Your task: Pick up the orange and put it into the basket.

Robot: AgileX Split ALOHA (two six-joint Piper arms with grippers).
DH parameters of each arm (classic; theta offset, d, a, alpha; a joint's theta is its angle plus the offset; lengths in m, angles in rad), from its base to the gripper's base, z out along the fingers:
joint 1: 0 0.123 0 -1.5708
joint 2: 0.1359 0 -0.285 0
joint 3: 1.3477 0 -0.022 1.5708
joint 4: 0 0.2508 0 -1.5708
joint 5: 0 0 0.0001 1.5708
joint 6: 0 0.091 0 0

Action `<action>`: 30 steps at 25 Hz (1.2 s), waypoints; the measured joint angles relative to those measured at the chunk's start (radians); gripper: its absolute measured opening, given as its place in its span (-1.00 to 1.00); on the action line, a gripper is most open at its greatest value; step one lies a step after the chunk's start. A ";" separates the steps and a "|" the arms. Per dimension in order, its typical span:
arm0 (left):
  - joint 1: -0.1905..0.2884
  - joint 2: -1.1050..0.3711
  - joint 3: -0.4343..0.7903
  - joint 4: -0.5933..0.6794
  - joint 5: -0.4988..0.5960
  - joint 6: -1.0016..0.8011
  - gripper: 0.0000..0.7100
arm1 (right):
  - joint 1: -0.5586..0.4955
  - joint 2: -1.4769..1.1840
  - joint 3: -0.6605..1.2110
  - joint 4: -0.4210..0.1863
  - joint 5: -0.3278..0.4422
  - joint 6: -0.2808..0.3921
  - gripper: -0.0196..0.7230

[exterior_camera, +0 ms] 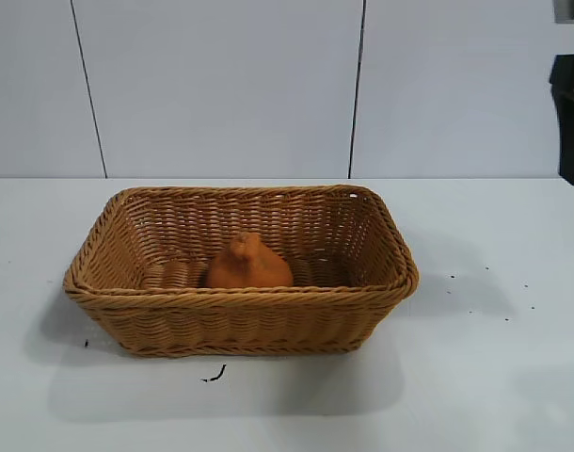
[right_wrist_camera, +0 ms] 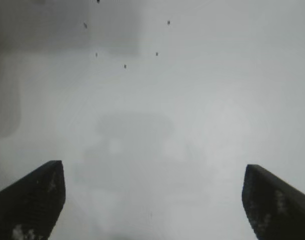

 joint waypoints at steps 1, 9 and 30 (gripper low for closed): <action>0.000 0.000 0.000 -0.005 0.000 0.000 0.95 | 0.000 -0.050 0.056 0.003 0.000 -0.001 0.93; 0.000 0.000 0.000 0.000 0.000 0.000 0.95 | 0.000 -0.534 0.448 0.004 -0.061 -0.007 0.93; 0.000 0.000 0.000 0.000 0.000 0.000 0.95 | 0.000 -1.516 0.687 0.007 -0.196 -0.007 0.93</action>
